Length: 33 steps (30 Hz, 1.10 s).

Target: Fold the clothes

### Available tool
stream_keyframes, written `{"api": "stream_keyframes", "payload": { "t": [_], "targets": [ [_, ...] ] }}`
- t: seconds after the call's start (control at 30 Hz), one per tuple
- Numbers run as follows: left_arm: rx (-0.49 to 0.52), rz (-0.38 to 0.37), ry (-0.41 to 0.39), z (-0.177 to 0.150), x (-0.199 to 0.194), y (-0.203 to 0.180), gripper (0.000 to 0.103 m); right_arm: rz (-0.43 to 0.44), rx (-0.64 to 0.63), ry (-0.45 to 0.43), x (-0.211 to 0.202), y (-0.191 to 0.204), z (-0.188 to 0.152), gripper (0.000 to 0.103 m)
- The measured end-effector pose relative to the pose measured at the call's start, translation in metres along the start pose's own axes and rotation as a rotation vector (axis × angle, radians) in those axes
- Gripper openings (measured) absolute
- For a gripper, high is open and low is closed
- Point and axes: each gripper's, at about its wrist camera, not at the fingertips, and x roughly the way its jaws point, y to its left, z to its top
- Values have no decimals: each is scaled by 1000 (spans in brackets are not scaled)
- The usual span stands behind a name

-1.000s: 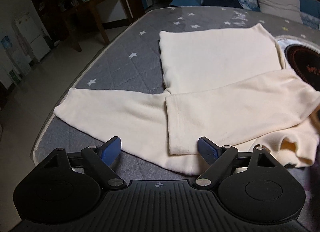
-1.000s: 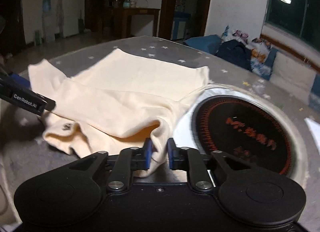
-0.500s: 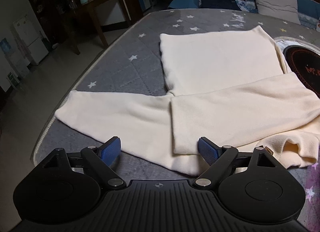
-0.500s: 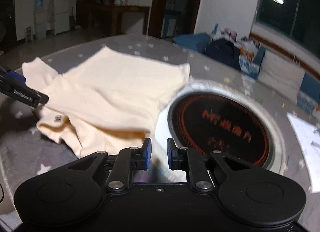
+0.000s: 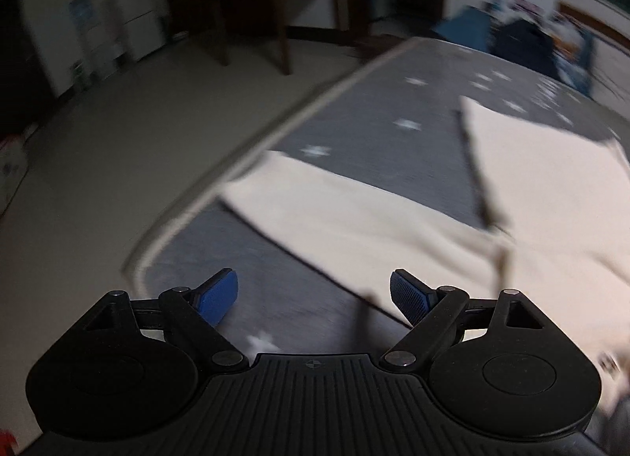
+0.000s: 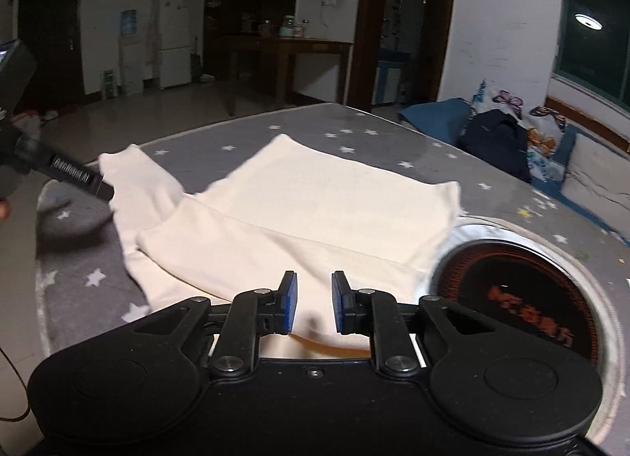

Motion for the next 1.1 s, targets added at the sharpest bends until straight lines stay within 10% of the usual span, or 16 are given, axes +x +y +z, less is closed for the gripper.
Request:
{"api": "stream_keyframes", "payload": {
  "t": [0.6,1.1],
  "targets": [
    [-323,-35,52,39,50,82,68,36,-22,12,3,18,4,24],
    [-377,-141,52,54,73,70,11,39,-7,11,1,18,2,24]
  ]
}}
